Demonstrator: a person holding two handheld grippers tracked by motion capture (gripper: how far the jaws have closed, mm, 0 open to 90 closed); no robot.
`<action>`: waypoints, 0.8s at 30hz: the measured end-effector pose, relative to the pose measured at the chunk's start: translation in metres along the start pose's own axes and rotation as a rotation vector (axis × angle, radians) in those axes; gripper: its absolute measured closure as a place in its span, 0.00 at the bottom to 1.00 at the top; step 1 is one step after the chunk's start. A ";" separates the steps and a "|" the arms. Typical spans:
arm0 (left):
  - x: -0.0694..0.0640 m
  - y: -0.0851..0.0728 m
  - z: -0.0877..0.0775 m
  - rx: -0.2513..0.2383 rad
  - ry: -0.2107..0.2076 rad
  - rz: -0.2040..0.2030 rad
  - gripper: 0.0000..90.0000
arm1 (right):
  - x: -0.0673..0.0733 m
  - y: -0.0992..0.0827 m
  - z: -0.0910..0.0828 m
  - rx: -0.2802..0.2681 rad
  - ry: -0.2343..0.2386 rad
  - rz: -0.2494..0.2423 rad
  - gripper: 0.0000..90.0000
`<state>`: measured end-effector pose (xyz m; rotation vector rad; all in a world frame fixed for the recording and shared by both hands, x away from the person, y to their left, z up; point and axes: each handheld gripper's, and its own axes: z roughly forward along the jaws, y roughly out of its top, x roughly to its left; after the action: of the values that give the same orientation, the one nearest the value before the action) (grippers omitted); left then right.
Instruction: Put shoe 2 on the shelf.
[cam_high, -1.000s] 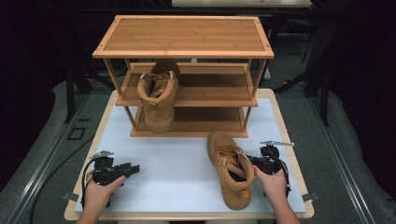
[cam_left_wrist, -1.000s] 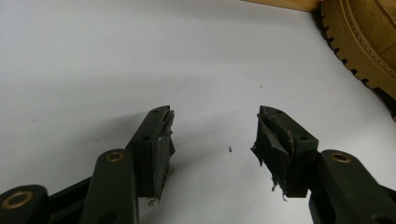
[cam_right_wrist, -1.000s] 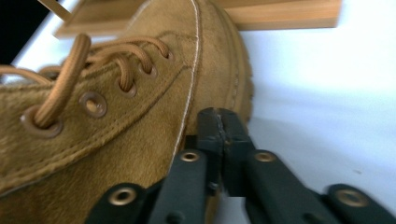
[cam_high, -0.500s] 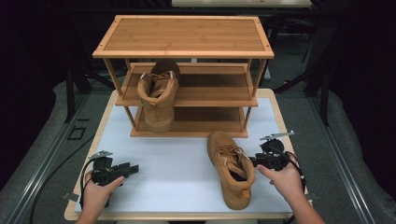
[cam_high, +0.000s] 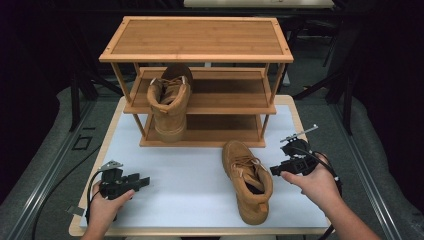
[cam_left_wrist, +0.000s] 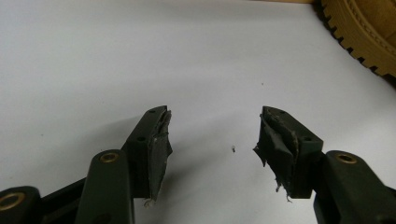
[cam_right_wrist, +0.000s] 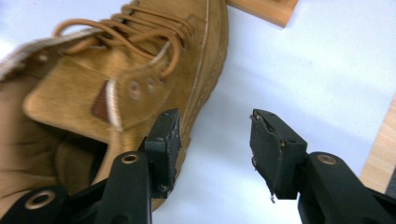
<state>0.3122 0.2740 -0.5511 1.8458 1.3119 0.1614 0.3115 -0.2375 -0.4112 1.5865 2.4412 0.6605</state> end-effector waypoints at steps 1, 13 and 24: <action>0.000 0.000 0.000 0.008 -0.001 -0.004 0.48 | 0.001 0.001 -0.002 -0.005 -0.004 -0.001 0.57; 0.003 0.000 -0.002 0.000 -0.005 -0.027 0.49 | 0.028 0.015 -0.019 -0.023 0.039 -0.048 0.55; 0.004 -0.001 -0.001 0.009 -0.003 -0.036 0.49 | 0.030 0.015 0.009 0.089 0.083 -0.079 0.84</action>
<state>0.3128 0.2782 -0.5524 1.8276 1.3451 0.1343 0.3141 -0.2033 -0.4092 1.5129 2.6129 0.6247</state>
